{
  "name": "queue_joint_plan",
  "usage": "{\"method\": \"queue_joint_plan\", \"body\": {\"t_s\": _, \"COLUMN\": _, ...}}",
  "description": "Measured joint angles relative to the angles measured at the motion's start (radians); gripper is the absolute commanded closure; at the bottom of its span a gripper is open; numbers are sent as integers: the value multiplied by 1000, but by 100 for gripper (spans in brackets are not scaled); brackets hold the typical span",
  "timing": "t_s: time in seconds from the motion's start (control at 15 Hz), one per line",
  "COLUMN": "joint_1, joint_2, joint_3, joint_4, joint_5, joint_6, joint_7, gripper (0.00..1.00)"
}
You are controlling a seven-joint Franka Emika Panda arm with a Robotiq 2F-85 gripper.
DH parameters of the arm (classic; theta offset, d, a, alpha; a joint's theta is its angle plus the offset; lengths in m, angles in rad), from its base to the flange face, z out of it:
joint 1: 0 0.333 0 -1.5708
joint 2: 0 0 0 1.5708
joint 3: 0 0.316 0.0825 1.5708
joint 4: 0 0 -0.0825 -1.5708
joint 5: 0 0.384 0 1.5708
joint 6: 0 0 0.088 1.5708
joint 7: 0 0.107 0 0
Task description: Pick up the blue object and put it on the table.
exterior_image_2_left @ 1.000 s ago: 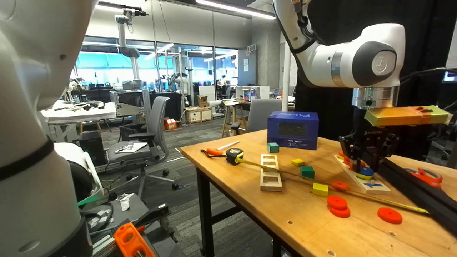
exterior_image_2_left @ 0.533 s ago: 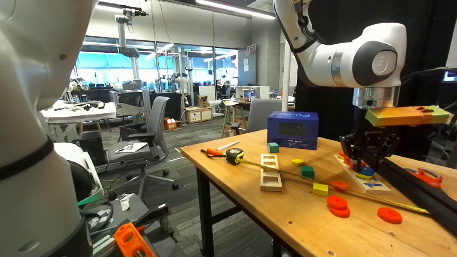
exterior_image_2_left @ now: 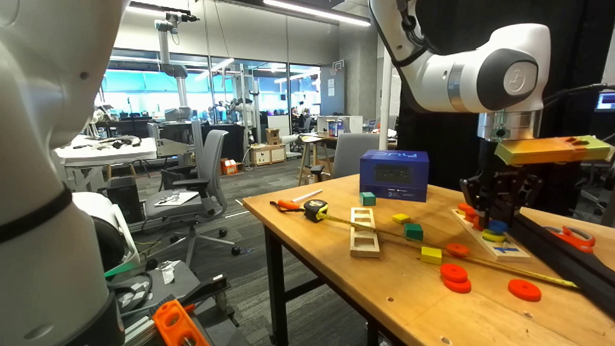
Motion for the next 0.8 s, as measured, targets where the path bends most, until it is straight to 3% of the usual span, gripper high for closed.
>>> {"method": "queue_joint_plan", "body": {"t_s": 0.47, "joint_1": -1, "joint_2": -61, "joint_3": -20, "joint_4": -28, "joint_5": 0, "joint_6": 1, "joint_7": 6, "gripper": 77}}
{"method": "queue_joint_plan", "body": {"t_s": 0.8, "joint_1": -11, "joint_2": -140, "joint_3": -46, "joint_4": -150, "joint_5": 12, "joint_6": 22, "joint_7": 34, "gripper": 77}}
